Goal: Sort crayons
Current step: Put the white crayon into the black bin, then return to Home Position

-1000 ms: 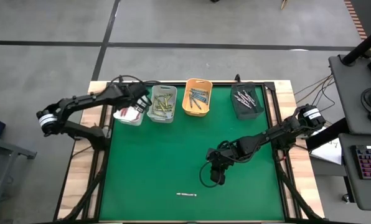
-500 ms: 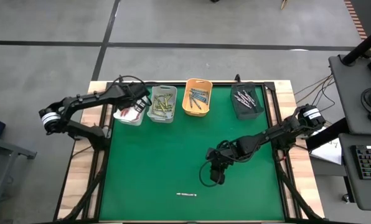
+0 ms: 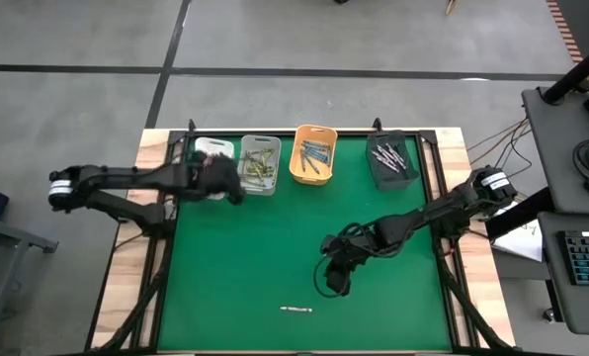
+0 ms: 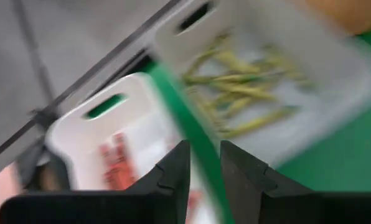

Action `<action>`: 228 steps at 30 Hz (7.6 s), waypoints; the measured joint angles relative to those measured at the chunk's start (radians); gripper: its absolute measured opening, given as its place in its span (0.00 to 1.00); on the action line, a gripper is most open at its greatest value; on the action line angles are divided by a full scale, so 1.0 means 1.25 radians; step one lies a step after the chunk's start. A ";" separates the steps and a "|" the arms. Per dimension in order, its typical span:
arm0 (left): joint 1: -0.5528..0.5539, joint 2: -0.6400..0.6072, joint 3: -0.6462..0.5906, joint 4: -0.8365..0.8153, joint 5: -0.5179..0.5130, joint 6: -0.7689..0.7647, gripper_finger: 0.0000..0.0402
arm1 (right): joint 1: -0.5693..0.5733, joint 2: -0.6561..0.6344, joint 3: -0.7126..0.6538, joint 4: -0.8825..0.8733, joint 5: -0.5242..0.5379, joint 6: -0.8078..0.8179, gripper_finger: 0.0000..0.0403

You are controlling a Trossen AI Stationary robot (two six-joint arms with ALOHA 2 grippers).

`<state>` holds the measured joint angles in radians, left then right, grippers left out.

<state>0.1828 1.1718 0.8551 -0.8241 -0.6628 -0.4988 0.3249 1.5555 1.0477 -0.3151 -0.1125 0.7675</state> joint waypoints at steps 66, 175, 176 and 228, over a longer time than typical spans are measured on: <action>-0.850 0.055 0.000 0.349 -0.508 -0.176 0.18 | 0.162 0.555 0.624 -0.321 0.189 -0.199 0.27; -0.577 -0.095 -0.067 0.410 -0.145 0.379 0.00 | -0.505 -0.442 -0.232 0.118 0.057 -0.529 0.23; -0.551 -0.108 -0.087 0.466 -0.090 0.423 0.00 | -0.505 -0.442 -0.237 0.130 0.038 -0.541 0.22; -0.106 -0.937 -0.674 0.794 0.569 0.380 0.00 | -0.513 -1.244 -0.829 0.421 -0.213 -0.765 0.17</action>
<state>0.0499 0.0006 0.0124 0.1689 0.0478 -0.0239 -0.3160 0.0010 0.0116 0.2118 -0.3786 -0.1894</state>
